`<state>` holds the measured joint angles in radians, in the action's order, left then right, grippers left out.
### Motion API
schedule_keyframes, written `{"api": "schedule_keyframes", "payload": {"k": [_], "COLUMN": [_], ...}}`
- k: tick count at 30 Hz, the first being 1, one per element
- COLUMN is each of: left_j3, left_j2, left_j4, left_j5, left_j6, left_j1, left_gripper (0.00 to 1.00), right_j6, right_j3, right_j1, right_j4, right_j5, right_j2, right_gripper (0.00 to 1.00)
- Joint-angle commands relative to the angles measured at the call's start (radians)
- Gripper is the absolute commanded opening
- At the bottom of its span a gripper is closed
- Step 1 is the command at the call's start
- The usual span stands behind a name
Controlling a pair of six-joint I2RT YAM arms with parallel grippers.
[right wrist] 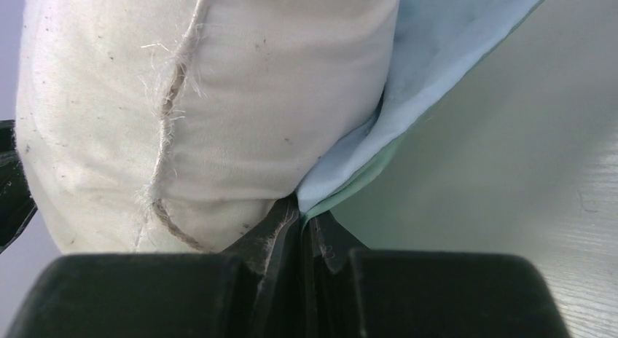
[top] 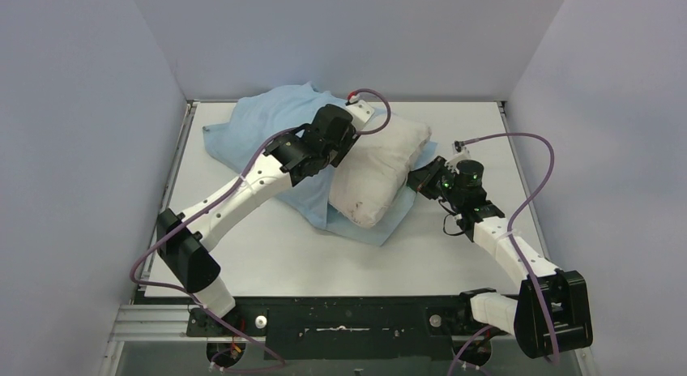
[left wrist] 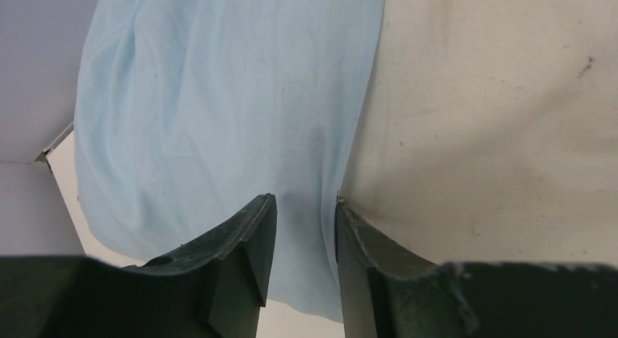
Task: Put the pillow into the pillowcase
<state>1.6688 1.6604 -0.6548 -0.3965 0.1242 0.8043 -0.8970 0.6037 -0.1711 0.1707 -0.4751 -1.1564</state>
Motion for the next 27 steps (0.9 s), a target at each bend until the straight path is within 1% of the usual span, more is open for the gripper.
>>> {"api": "schedule_keyframes", "payload": {"k": [1, 7, 10, 12, 14, 15, 17, 18, 19, 23, 25, 27], "left_j3": [0.015, 0.033, 0.030, 0.039, 0.057, 0.069, 0.094, 0.113, 0.141, 0.248, 0.283, 0.271], "left_j2": [-0.013, 0.035, 0.056, 0.076, 0.092, 0.098, 0.102, 0.099, 0.094, 0.011, -0.050, -0.113], "left_j4": [0.041, 0.151, 0.214, 0.228, 0.218, 0.211, 0.192, 0.173, 0.146, 0.064, 0.055, 0.097], "left_j5": [-0.025, -0.063, -0.066, -0.050, -0.023, -0.012, -0.004, -0.002, 0.001, 0.052, 0.144, 0.268], "left_j6": [0.024, 0.076, 0.107, 0.115, 0.117, 0.119, 0.126, 0.127, 0.126, 0.082, -0.013, -0.130], "left_j1": [-0.008, -0.002, 0.001, 0.005, 0.010, 0.016, 0.033, 0.043, 0.056, 0.127, 0.139, 0.114], "left_gripper": [0.34, 0.35, 0.40, 0.42, 0.41, 0.36, 0.14, 0.05, 0.00, 0.00, 0.00, 0.00], "right_j6": [0.013, 0.011, 0.008, 0.006, 0.007, 0.009, 0.012, 0.013, 0.016, 0.056, 0.078, 0.091], "right_j3": [0.015, 0.016, 0.018, 0.018, 0.019, 0.020, 0.027, 0.032, 0.040, 0.114, 0.173, 0.236], "right_j1": [0.000, -0.001, 0.000, 0.000, -0.001, 0.000, -0.001, 0.000, 0.000, 0.000, 0.001, 0.001], "right_j4": [0.101, 0.101, 0.100, 0.100, 0.097, 0.095, 0.084, 0.078, 0.070, -0.042, -0.120, -0.180], "right_j5": [0.010, 0.007, 0.000, -0.003, -0.004, -0.005, -0.006, -0.013, -0.020, -0.014, -0.003, -0.009], "right_j2": [0.027, 0.030, 0.030, 0.032, 0.034, 0.035, 0.034, 0.036, 0.042, 0.103, 0.139, 0.171], "right_gripper": [0.00, 0.00, 0.00, 0.00, 0.00, 0.00, 0.00, 0.00, 0.00, 0.00, 0.00, 0.00]}}
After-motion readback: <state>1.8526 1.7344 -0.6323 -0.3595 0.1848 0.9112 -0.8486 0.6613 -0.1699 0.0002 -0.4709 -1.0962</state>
